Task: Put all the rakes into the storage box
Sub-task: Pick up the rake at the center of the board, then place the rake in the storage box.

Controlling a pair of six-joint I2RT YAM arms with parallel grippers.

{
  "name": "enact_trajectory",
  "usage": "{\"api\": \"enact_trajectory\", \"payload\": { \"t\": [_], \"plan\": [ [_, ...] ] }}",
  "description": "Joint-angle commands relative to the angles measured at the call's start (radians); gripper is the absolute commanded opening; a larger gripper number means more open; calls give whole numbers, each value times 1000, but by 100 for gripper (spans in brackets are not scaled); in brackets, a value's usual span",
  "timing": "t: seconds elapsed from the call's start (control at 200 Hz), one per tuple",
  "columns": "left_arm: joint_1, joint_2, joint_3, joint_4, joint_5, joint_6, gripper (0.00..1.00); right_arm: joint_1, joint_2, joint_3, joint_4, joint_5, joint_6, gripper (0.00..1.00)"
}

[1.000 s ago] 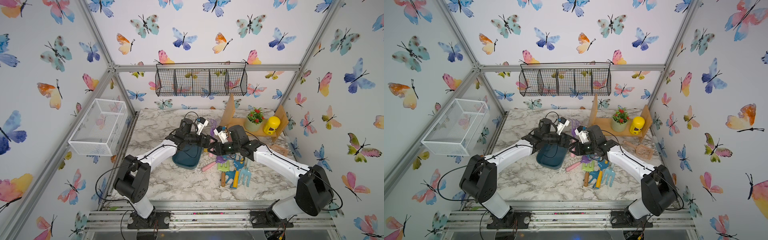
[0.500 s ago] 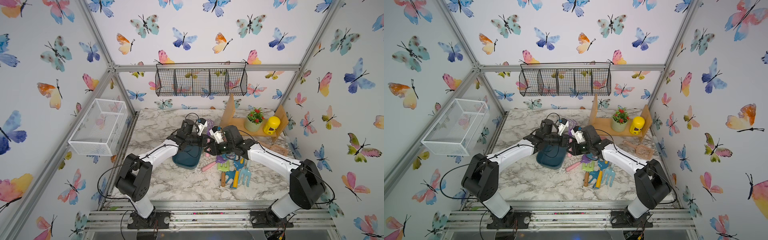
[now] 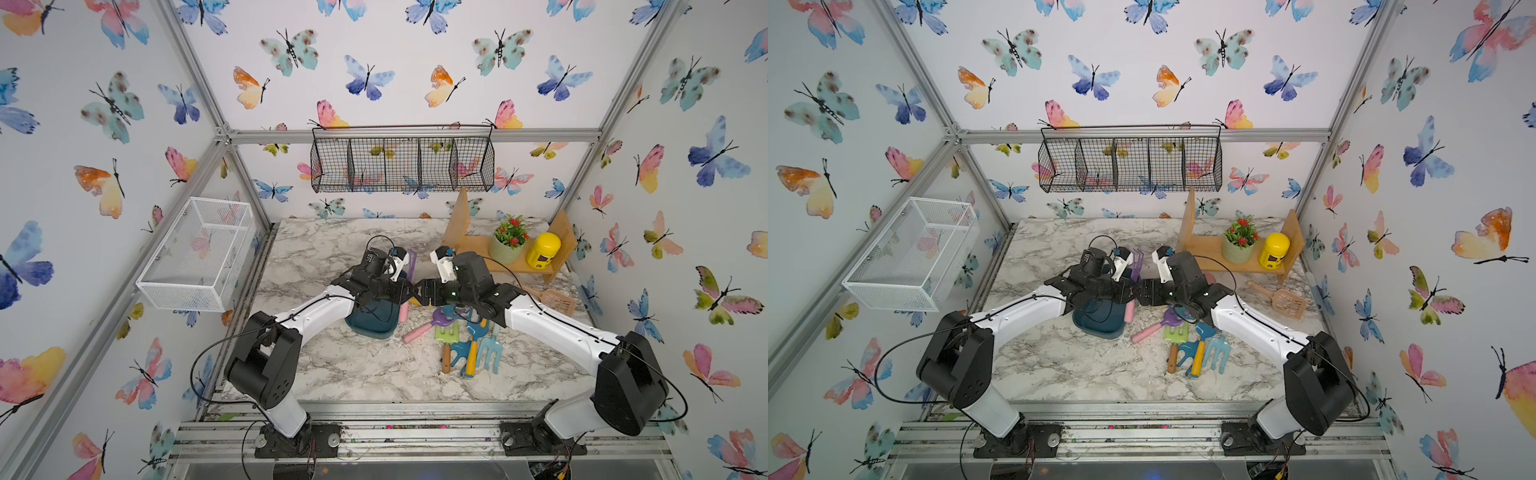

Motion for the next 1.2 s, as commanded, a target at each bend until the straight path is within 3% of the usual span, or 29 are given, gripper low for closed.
{"api": "enact_trajectory", "payload": {
  "t": [0.0,0.12,0.235,0.385,1.196],
  "plan": [
    [-3,-16,55,-71,-203,28,0,-1,-16,-25,36,156,57,77],
    [5,-31,71,-137,-396,33,0,-1,-14,-47,30,207,97,76],
    [38,-56,54,-158,-471,17,0,-1,0,-31,-6,224,102,76],
    [82,-57,42,-192,-485,-17,0,-1,6,-27,-31,251,110,76],
    [68,39,-12,-297,-452,-35,0,-4,11,-60,-69,316,151,76]
  ]
}}
